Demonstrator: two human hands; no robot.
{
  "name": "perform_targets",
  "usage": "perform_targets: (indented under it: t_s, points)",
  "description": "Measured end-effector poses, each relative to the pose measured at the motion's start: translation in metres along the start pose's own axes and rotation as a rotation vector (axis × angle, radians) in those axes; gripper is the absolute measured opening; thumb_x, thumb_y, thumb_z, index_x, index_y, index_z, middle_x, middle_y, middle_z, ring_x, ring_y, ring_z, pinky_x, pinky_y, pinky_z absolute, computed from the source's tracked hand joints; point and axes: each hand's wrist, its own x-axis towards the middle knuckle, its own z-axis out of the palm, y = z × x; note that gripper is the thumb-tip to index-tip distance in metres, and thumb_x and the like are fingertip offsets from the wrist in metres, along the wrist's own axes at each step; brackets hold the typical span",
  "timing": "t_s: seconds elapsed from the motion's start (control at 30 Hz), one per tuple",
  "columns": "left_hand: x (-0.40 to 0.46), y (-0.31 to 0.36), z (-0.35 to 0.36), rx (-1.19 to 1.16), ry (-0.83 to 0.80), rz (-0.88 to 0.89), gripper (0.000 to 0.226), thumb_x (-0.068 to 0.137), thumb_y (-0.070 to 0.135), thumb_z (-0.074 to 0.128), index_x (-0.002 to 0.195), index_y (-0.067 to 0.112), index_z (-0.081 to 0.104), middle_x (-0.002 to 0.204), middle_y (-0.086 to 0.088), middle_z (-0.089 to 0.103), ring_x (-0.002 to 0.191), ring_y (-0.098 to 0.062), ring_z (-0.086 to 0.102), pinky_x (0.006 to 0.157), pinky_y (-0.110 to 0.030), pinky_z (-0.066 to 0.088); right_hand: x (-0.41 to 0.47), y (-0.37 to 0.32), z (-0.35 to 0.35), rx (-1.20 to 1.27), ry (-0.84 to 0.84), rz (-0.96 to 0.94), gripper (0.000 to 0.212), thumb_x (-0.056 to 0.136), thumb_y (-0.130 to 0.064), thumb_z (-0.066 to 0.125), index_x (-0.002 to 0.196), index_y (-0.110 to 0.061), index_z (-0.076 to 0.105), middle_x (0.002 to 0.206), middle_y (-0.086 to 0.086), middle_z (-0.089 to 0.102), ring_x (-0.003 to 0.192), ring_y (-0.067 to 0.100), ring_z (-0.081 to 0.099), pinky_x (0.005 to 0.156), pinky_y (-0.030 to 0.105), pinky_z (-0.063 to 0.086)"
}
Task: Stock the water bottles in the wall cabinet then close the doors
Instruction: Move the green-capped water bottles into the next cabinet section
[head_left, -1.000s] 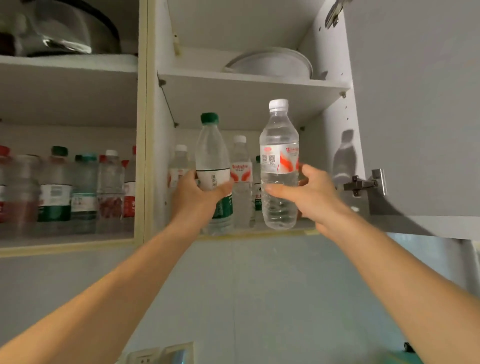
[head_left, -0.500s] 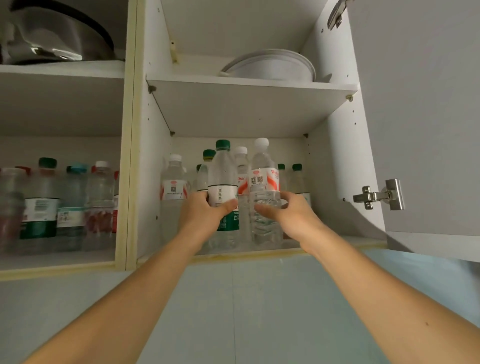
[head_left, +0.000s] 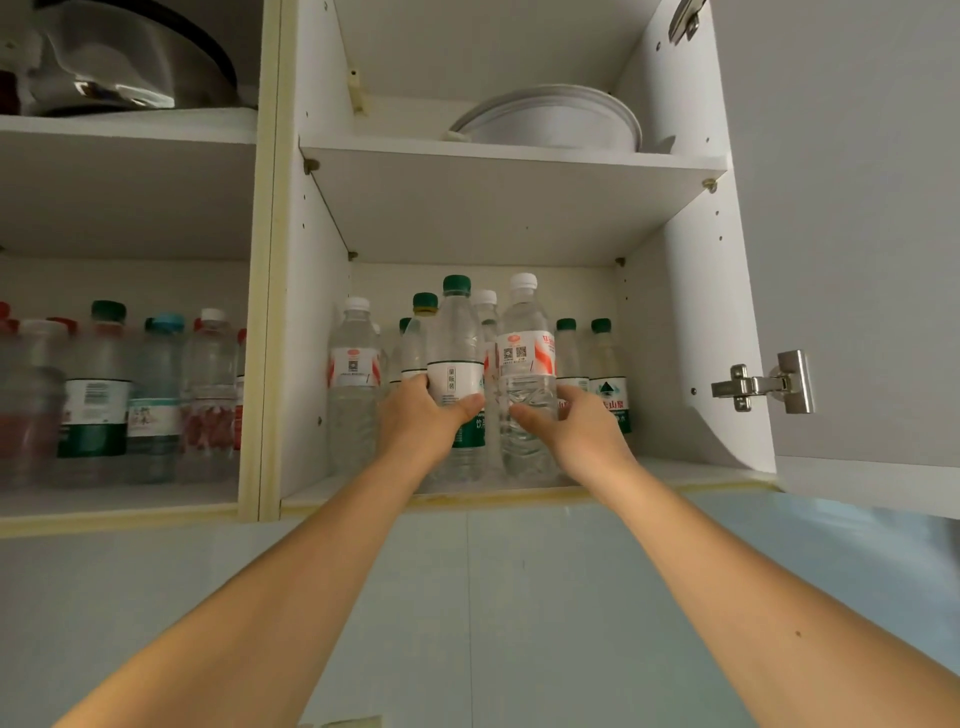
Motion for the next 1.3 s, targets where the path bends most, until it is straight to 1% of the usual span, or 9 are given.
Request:
perform_targets:
  t_s: [0.1, 0.23, 0.37, 0.47, 0.57, 0.77, 1.0, 1.13, 1.3]
  points:
    - [-0.007, -0.001, -0.005, 0.062, -0.006, 0.019, 0.055, 0.081, 0.033, 0.084, 0.127, 0.012, 0.062, 0.124, -0.007, 0.068, 0.109, -0.025, 0.066, 0.09, -0.042, 0.058, -0.008, -0.003, 0.002, -0.102, 0.078, -0.046, 0.048, 0.089, -0.047, 0.074, 0.128, -0.022, 0.06, 0.098, -0.015, 0.066, 0.084, 0.001, 0.062, 0.063, 0.011, 0.041]
    - [-0.021, -0.005, -0.021, 0.1, -0.005, 0.048, 0.045, 0.084, 0.031, 0.082, 0.12, 0.013, 0.062, 0.114, -0.004, 0.071, 0.095, -0.02, 0.068, 0.08, -0.037, 0.057, -0.026, -0.008, 0.006, -0.202, 0.248, -0.152, 0.056, 0.094, -0.037, 0.069, 0.143, -0.018, 0.049, 0.134, 0.002, 0.053, 0.123, 0.019, 0.054, 0.087, 0.026, 0.04]
    - [-0.041, -0.001, -0.052, 0.064, 0.055, 0.122, 0.047, 0.086, 0.04, 0.078, 0.124, 0.018, 0.061, 0.095, 0.016, 0.063, 0.083, 0.0, 0.062, 0.066, -0.019, 0.05, -0.06, -0.017, 0.021, -0.176, 0.335, -0.428, 0.04, 0.093, -0.015, 0.067, 0.132, -0.014, 0.056, 0.127, 0.001, 0.051, 0.121, 0.02, 0.049, 0.089, 0.023, 0.04]
    - [-0.063, -0.002, -0.079, -0.006, 0.064, 0.211, 0.036, 0.085, 0.041, 0.078, 0.114, 0.027, 0.063, 0.094, 0.014, 0.066, 0.085, -0.007, 0.068, 0.076, -0.036, 0.061, -0.089, -0.021, 0.037, -0.097, 0.336, -0.538, 0.033, 0.09, -0.007, 0.067, 0.122, -0.007, 0.061, 0.12, 0.004, 0.055, 0.114, 0.022, 0.054, 0.096, 0.03, 0.045]
    - [-0.092, -0.013, -0.103, -0.058, 0.072, 0.304, 0.02, 0.089, 0.04, 0.075, 0.105, 0.033, 0.065, 0.091, 0.017, 0.069, 0.086, -0.005, 0.068, 0.078, -0.04, 0.062, -0.12, -0.02, 0.058, -0.016, 0.274, -0.548, 0.03, 0.089, -0.007, 0.067, 0.118, -0.005, 0.063, 0.116, 0.004, 0.056, 0.107, 0.021, 0.057, 0.094, 0.031, 0.047]
    - [-0.164, -0.074, -0.134, 0.002, 0.069, 0.327, 0.022, 0.101, 0.043, 0.057, 0.101, 0.026, 0.069, 0.09, 0.016, 0.07, 0.091, -0.012, 0.069, 0.075, -0.042, 0.061, -0.188, -0.001, 0.116, 0.124, 0.052, -0.413, 0.026, 0.091, -0.026, 0.059, 0.116, -0.021, 0.061, 0.116, -0.011, 0.054, 0.102, 0.009, 0.059, 0.083, 0.016, 0.049]
    - [-0.246, -0.178, -0.157, 0.073, 0.009, -0.014, 0.026, 0.104, 0.035, 0.055, 0.102, 0.014, 0.07, 0.092, 0.007, 0.071, 0.091, -0.014, 0.069, 0.081, -0.047, 0.06, -0.273, 0.043, 0.198, 0.152, -0.199, -0.107, 0.019, 0.093, -0.018, 0.064, 0.111, -0.024, 0.064, 0.112, -0.013, 0.057, 0.094, 0.006, 0.061, 0.072, 0.018, 0.052]
    - [-0.297, -0.235, -0.161, 0.118, -0.013, -0.175, 0.028, 0.105, 0.031, 0.054, 0.103, 0.008, 0.07, 0.091, -0.001, 0.073, 0.087, -0.014, 0.07, 0.076, -0.041, 0.061, -0.33, 0.07, 0.243, 0.134, -0.358, 0.069, 0.02, 0.092, -0.02, 0.063, 0.112, -0.023, 0.064, 0.111, -0.013, 0.058, 0.092, 0.003, 0.062, 0.072, 0.013, 0.051]
    - [-0.364, -0.312, -0.169, 0.198, -0.113, -0.38, 0.026, 0.103, 0.036, 0.057, 0.099, 0.013, 0.07, 0.086, 0.006, 0.071, 0.081, -0.01, 0.069, 0.076, -0.043, 0.06, -0.398, 0.109, 0.286, 0.058, -0.563, 0.255, 0.023, 0.089, -0.024, 0.064, 0.112, -0.029, 0.063, 0.108, -0.014, 0.059, 0.087, 0.0, 0.061, 0.067, 0.006, 0.044]
